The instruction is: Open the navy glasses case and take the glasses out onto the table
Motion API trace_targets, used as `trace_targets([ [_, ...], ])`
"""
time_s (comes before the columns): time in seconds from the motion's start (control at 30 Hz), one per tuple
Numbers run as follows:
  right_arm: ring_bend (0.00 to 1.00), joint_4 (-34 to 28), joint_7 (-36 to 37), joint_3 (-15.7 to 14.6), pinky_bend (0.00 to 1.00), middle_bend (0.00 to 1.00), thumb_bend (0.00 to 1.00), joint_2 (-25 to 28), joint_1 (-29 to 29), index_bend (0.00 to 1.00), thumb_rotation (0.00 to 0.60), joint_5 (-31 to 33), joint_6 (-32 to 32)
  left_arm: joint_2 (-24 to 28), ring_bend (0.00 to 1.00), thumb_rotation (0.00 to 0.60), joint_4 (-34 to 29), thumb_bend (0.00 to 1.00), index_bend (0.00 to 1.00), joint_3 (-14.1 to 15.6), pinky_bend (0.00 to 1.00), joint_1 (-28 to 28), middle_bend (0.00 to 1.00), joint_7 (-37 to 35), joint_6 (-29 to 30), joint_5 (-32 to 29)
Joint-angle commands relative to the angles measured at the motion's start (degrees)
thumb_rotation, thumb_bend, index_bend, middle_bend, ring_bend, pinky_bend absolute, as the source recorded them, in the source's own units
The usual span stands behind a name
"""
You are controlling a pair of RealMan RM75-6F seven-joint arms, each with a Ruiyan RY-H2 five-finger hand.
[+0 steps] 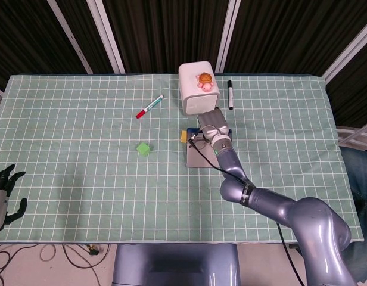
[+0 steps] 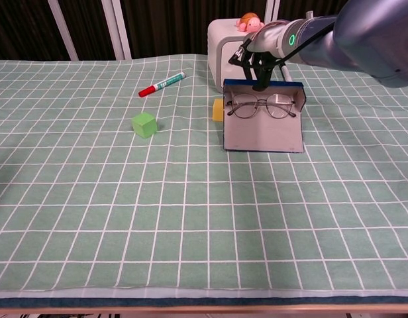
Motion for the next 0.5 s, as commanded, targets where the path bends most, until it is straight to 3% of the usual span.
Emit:
trace_targets([
  [0.03,0.40,-0.68,-0.14,0.28,0.24,0.52,0.46,0.20,0.15,0.51,0.600,-0.22,0.46,0.01,0.00,0.600,-0.02,0.46,0.16,0.01,0.02,-0.01,0.00,0.01,-0.03,-0.02],
  [0.5,0.40,-1.84,-0.92,0.61,0.24,0.52,0.46,-0.03,0.59,0.52,0.600,-2.14,1.85,0.07,0.00,0.600,-0.14,0.46,0.16,0.01,0.02,0.00,0.00,0.15,-0.06,-0.22],
])
